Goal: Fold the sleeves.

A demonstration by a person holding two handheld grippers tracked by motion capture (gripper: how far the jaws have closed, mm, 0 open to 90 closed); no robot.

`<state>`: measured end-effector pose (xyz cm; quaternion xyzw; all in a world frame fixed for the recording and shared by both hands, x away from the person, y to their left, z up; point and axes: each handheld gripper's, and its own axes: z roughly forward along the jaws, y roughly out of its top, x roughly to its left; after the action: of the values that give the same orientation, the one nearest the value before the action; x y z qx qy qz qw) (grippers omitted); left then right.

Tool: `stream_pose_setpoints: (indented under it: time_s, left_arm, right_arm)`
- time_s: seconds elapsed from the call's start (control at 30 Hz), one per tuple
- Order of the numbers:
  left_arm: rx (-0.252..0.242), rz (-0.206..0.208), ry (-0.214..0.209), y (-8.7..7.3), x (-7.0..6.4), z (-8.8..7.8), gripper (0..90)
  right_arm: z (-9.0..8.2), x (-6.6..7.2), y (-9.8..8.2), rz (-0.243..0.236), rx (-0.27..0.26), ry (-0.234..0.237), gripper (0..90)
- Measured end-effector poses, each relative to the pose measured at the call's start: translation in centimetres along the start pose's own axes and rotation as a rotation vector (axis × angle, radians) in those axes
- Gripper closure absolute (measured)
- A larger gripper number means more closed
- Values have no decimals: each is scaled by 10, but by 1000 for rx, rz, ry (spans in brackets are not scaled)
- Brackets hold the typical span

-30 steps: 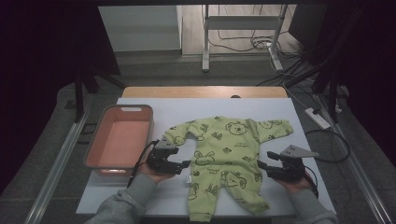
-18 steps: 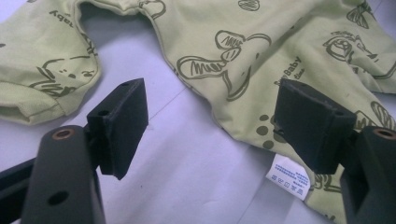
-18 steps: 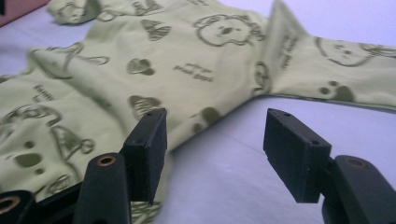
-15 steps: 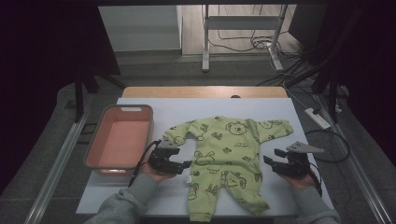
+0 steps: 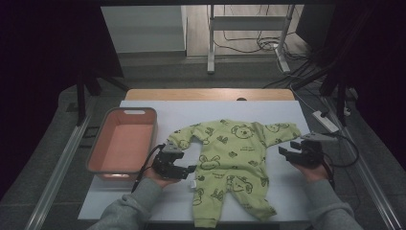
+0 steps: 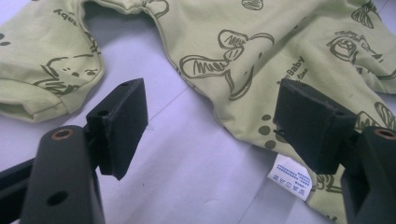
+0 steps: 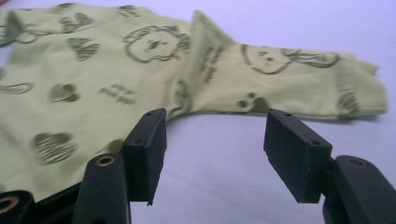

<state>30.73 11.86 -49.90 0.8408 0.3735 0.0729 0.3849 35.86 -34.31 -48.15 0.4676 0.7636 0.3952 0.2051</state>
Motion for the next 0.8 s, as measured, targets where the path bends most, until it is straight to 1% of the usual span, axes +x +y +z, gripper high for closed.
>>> stream_pose_setpoints:
  time_s: [0.03,0.07,0.23,0.3,0.37,0.43,0.47,0.53,0.6,0.67,0.73,0.8]
  left_arm:
    - [2,0,-3,0,0,1,260]
    - [0,-2,-4,0,0,1,260]
    - [2,-1,-8,0,1,2,259]
    - [5,1,-8,0,1,3,258]
    - [6,1,-9,0,1,2,257]
    - [7,3,-9,0,0,2,256]
    - [7,4,-9,-1,0,2,256]
    - [11,7,-8,-1,0,1,256]
    - [10,6,-7,-2,0,1,256]
    - [10,5,-6,-2,0,1,255]
    - [8,2,-6,-3,0,1,256]
    - [11,4,-6,-3,0,0,255]
  right_arm:
    - [0,0,0,0,0,0,398]
    - [7,-10,5,13,12,-7,397]
    - [20,-26,13,16,40,-21,393]
    - [27,-33,17,21,59,-42,391]
    - [35,-40,22,34,68,-53,391]
    - [43,-49,28,34,87,-82,388]
    - [46,-54,30,50,89,-88,387]
    - [52,-65,35,67,99,-118,388]
    - [57,-78,39,116,103,-128,388]
    - [61,-86,41,135,107,-143,389]
    - [65,-92,41,163,128,-154,392]
    - [69,-97,38,172,143,-162,400]
